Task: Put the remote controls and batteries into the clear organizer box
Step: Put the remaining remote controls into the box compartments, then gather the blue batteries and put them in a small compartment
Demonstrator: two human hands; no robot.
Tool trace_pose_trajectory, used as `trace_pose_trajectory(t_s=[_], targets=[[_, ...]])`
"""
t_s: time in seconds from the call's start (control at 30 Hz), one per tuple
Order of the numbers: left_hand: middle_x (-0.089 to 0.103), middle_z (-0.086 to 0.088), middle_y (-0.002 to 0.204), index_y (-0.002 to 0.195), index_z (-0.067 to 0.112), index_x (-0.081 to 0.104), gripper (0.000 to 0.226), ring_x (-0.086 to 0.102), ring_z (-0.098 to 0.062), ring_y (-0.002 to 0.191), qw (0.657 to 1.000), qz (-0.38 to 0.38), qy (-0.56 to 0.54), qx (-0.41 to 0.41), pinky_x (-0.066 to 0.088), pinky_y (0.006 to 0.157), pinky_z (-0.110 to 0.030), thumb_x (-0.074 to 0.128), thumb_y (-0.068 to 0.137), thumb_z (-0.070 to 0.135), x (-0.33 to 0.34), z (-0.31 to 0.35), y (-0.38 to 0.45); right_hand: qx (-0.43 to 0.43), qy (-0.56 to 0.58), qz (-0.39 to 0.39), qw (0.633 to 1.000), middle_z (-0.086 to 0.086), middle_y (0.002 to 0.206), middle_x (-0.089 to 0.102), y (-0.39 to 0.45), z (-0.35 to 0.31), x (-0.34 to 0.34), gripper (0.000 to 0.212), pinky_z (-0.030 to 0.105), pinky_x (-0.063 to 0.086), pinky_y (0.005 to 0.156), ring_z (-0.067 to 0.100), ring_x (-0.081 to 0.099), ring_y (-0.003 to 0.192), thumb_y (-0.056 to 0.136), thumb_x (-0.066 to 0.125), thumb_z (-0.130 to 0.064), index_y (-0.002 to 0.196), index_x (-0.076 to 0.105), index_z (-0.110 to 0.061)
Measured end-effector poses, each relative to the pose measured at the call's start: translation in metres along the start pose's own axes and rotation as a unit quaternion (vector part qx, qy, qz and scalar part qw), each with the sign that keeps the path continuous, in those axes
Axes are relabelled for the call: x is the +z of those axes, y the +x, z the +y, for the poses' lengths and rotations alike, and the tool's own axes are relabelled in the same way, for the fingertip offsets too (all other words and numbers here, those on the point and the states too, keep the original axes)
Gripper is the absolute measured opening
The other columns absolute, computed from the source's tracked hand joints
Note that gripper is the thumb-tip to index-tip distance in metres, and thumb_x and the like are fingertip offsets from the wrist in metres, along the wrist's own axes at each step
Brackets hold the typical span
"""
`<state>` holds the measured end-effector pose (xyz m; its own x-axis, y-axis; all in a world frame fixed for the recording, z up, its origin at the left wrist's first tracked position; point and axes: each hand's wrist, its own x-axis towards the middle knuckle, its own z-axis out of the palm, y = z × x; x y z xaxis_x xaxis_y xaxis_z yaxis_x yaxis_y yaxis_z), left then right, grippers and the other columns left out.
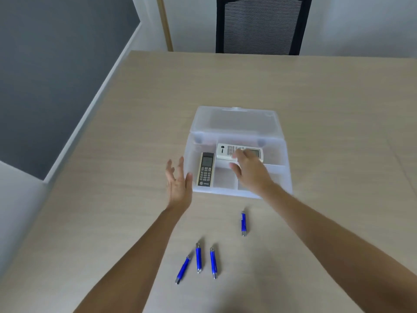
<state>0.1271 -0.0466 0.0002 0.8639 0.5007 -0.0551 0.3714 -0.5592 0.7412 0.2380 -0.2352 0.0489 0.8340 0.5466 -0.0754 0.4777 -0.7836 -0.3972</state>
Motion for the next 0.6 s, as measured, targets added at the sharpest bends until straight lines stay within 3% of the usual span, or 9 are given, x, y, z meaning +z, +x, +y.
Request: trace_pose_trajectory(t_s=[0.07,0.13,0.23,0.33,0.4,0.53,0.6], targets=[[0.042,-0.016,0.133,0.134,0.005,0.044,0.038,0.051,-0.036,0.119,1.000,0.011,0.003,-0.007,0.046,0.101,-0.045,0.047,0.098,0.018,-0.012,-0.018,-0.034,0.035,0.014,0.026,0.999,0.015,0.096,0.064,-0.056,-0.006,0.025,0.023,0.040,0.051,0.067,0.036,0.065,0.088,0.096,0.043,-0.026,0.108,0.050,-0.007],[0.051,-0.008,0.107,0.117,0.005,0.050,0.028,0.057,-0.031,0.100,0.993,-0.081,0.047,-0.066,0.049,0.090,-0.039,0.057,0.093,0.019,-0.021,-0.046,-0.081,0.133,0.029,-0.041,0.990,0.015,0.101,0.064,-0.098,-0.003,0.050,0.029,0.040,0.051,0.072,0.036,0.064,0.094,0.095,0.046,-0.030,0.110,0.047,-0.006],[0.053,-0.003,0.106,0.116,0.012,0.053,0.037,0.058,-0.021,0.094,0.959,-0.234,0.123,-0.106,0.050,0.086,-0.034,0.065,0.086,0.030,-0.030,-0.079,-0.150,0.239,0.071,-0.110,0.962,0.018,0.110,0.060,-0.125,0.004,0.074,0.044,0.041,0.050,0.081,0.037,0.061,0.102,0.092,0.055,-0.036,0.116,0.045,-0.001],[0.054,0.002,0.116,0.119,0.019,0.054,0.036,0.059,-0.018,0.105,0.948,-0.234,0.206,-0.063,0.050,0.086,-0.028,0.057,0.089,0.038,-0.027,-0.086,-0.180,0.238,0.046,-0.119,0.963,0.020,0.118,0.059,-0.124,0.005,0.082,0.037,0.039,0.047,0.086,0.035,0.059,0.107,0.095,0.050,-0.029,0.118,0.048,0.000],[0.051,-0.001,0.125,0.125,0.015,0.051,0.031,0.053,-0.021,0.114,0.932,-0.239,0.268,-0.042,0.048,0.093,-0.029,0.045,0.096,0.026,-0.021,-0.076,-0.181,0.253,0.047,-0.141,0.956,0.021,0.121,0.059,-0.124,0.002,0.080,0.030,0.036,0.046,0.087,0.034,0.057,0.107,0.096,0.048,-0.024,0.116,0.051,-0.002],[0.055,-0.012,0.110,0.130,0.003,0.041,0.032,0.057,-0.034,0.114,0.960,-0.179,0.169,-0.134,0.048,0.095,-0.042,0.036,0.099,0.011,-0.008,-0.047,-0.163,0.292,0.105,-0.178,0.934,0.020,0.093,0.060,-0.144,-0.009,0.071,0.010,0.030,0.039,0.063,0.025,0.051,0.075,0.088,0.052,-0.008,0.087,0.042,-0.009],[0.059,-0.018,0.118,0.129,0.001,0.039,0.033,0.058,-0.036,0.112,0.959,-0.192,0.150,-0.142,0.048,0.093,-0.041,0.039,0.099,0.015,0.001,-0.032,-0.157,0.306,0.185,-0.209,0.910,0.017,0.079,0.058,-0.165,-0.024,0.070,0.012,0.031,0.041,0.052,0.026,0.054,0.056,0.083,0.050,-0.001,0.079,0.042,-0.008]])
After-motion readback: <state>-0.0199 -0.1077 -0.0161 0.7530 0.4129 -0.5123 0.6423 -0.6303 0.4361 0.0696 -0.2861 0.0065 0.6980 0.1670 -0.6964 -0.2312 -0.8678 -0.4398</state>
